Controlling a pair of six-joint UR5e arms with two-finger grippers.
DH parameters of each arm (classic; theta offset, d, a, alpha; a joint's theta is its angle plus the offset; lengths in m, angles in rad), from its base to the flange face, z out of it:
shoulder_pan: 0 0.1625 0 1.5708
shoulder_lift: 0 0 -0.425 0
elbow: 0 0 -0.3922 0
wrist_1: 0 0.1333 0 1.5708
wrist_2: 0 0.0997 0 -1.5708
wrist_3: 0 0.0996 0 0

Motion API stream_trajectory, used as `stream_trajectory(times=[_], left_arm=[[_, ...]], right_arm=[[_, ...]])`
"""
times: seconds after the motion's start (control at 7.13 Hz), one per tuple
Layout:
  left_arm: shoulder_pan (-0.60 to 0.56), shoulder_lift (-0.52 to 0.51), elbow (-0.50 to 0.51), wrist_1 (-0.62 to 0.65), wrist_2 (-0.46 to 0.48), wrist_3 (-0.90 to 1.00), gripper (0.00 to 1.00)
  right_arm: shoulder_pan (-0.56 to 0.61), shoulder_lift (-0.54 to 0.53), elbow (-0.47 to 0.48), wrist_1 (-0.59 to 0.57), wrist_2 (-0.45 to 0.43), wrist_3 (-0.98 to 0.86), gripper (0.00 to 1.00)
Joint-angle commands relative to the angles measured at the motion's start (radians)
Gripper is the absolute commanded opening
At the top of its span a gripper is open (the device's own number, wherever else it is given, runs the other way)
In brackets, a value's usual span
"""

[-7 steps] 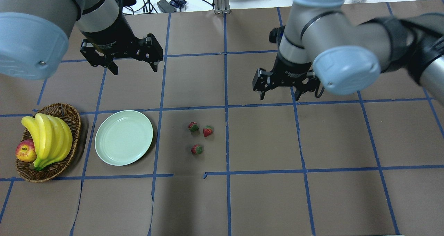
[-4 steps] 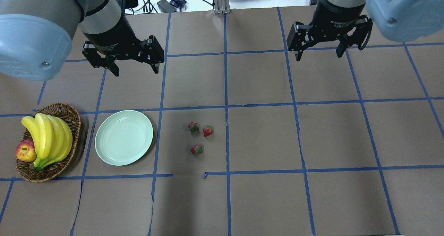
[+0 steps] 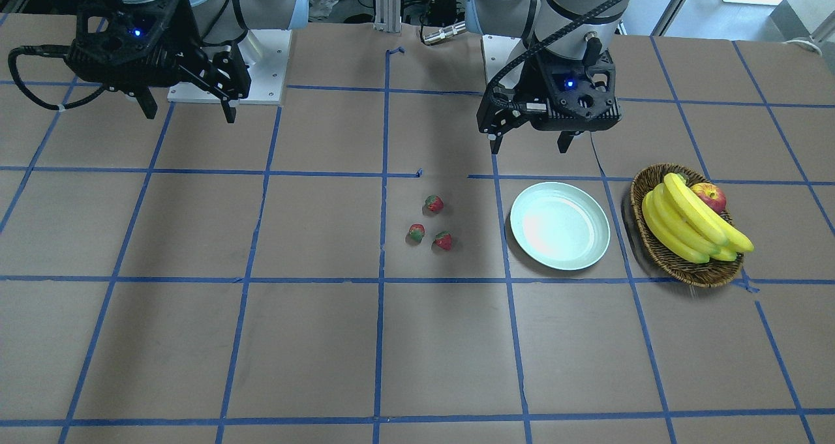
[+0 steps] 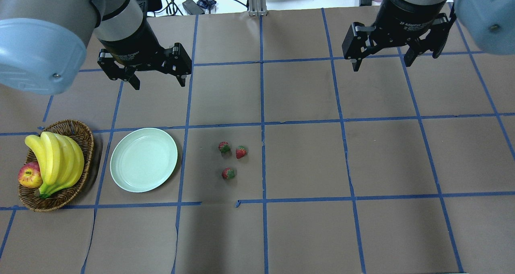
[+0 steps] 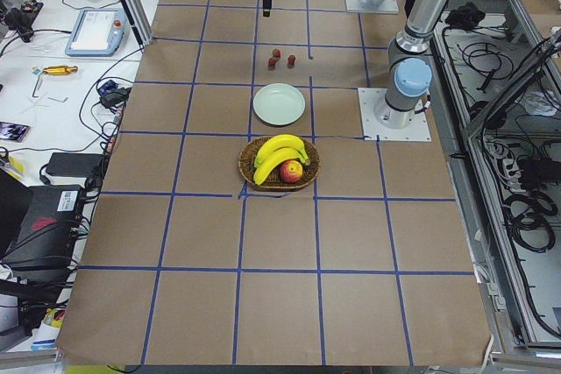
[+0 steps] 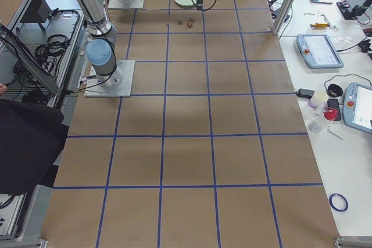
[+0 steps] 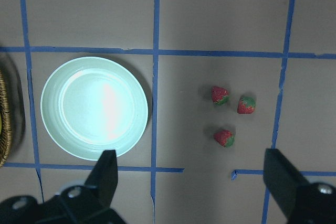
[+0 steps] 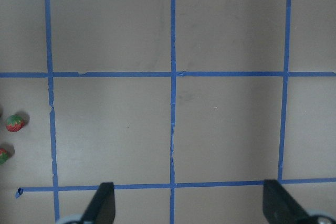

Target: Collect all strawberries into plate

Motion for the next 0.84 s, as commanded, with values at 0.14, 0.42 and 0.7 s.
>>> stream_trajectory(times=[0.14, 0.42, 0.7], left_arm=[[-0.003, -0.005, 0.001, 0.018, -0.006, -0.007, 1.00], [-0.069, -0.050, -0.069, 0.050, -0.009, -0.125, 1.00], [-0.103, -0.121, -0.283, 0.368, -0.017, -0.211, 1.00]], right_arm=[[0.004, -0.002, 0.018, 0.004, 0.017, 0.002, 1.00], [0.001, -0.002, 0.014, 0.005, 0.015, 0.001, 1.00], [0.002, 0.001, 0.015, 0.005, 0.015, 0.002, 1.00]])
